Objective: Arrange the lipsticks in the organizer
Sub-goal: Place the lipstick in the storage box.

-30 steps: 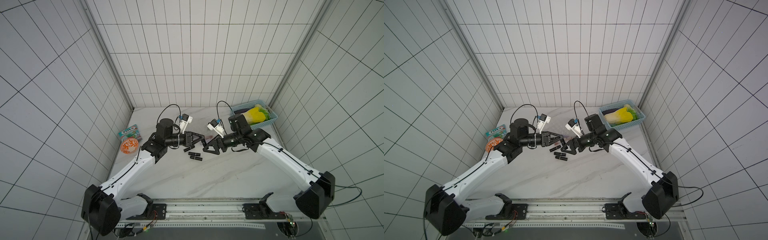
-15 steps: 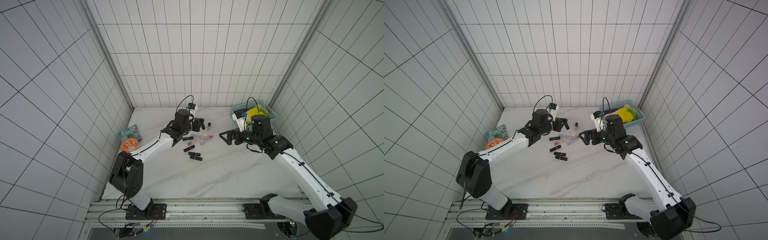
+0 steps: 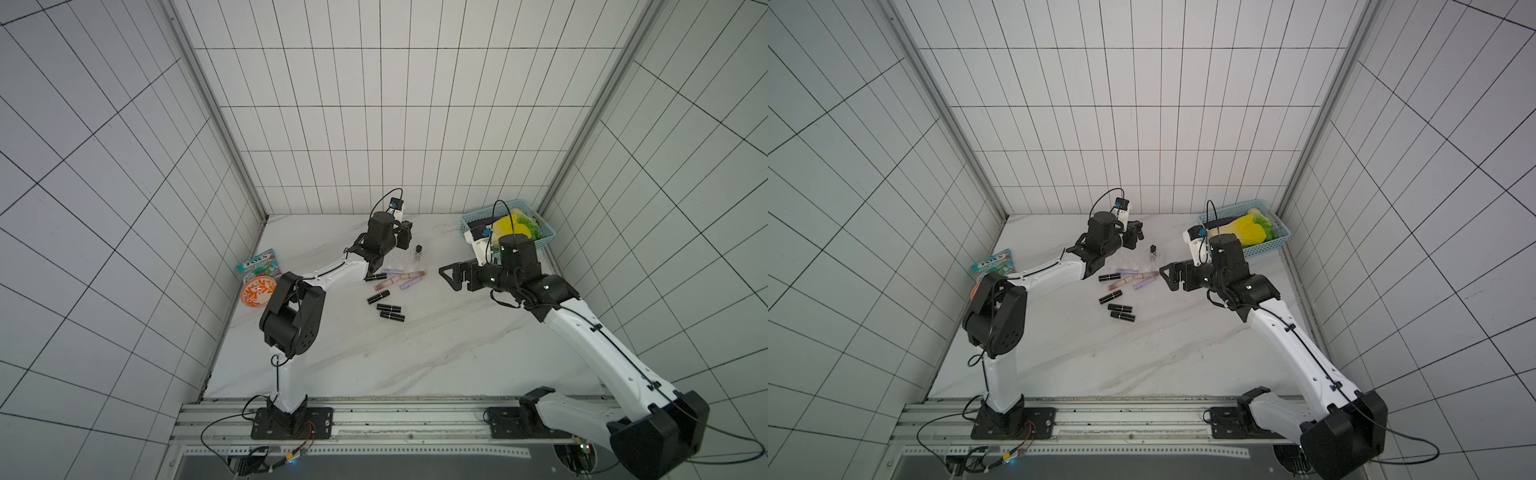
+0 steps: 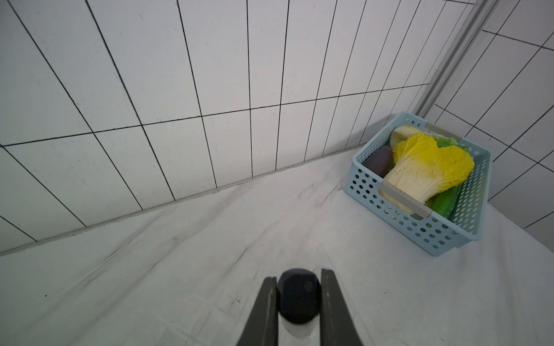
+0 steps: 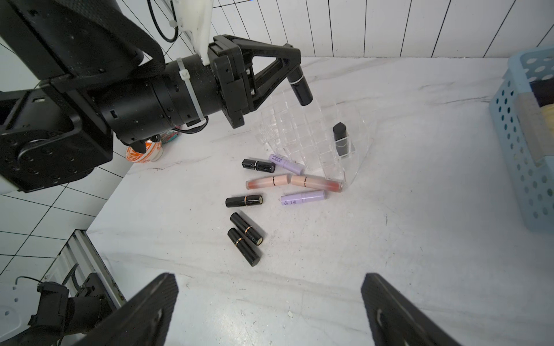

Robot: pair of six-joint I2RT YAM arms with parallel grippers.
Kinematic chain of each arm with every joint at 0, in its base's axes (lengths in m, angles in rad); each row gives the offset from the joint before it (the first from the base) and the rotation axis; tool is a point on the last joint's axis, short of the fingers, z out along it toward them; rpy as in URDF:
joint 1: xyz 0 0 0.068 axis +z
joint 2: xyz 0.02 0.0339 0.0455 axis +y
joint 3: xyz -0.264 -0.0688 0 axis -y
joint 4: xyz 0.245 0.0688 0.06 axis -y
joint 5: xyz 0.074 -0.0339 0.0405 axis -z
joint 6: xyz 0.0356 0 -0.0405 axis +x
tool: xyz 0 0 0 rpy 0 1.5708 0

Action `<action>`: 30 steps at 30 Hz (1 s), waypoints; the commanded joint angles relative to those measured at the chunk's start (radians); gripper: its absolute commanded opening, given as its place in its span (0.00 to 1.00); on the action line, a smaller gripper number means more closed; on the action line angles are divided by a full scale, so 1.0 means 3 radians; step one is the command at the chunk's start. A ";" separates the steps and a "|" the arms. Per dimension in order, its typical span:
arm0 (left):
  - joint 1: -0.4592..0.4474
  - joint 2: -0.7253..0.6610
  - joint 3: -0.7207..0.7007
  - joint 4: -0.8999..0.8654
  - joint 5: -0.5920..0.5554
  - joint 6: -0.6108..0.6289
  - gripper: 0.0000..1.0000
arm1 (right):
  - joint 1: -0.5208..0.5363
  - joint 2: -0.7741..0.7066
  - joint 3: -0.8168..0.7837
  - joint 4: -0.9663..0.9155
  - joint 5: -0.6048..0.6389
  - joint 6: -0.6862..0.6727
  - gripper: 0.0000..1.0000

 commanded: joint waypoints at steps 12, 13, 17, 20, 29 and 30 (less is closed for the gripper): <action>-0.0049 0.0222 -0.0015 0.0146 -0.0129 0.0054 0.08 | -0.0063 -0.0081 -0.0147 0.0152 -0.0016 0.0006 0.99; -0.0048 0.0241 -0.0011 0.0145 -0.0128 0.0043 0.08 | -0.0063 -0.0087 -0.0150 0.0152 -0.0016 0.0006 0.99; -0.0048 0.0300 -0.0008 0.0135 -0.0135 0.0023 0.08 | -0.0083 -0.0113 -0.0178 0.0153 -0.0024 0.0001 0.99; -0.0054 0.0332 -0.0005 0.0135 -0.0139 0.0018 0.08 | -0.0096 -0.0114 -0.0191 0.0154 -0.0037 0.0001 0.99; -0.0063 0.0454 0.0051 0.0118 -0.0181 0.0028 0.09 | -0.0104 -0.0129 -0.0199 0.0170 -0.0072 0.0006 0.99; -0.0064 0.0473 0.0065 0.0100 -0.0180 0.0025 0.09 | -0.0102 -0.0134 -0.0202 0.0170 -0.0073 0.0006 0.99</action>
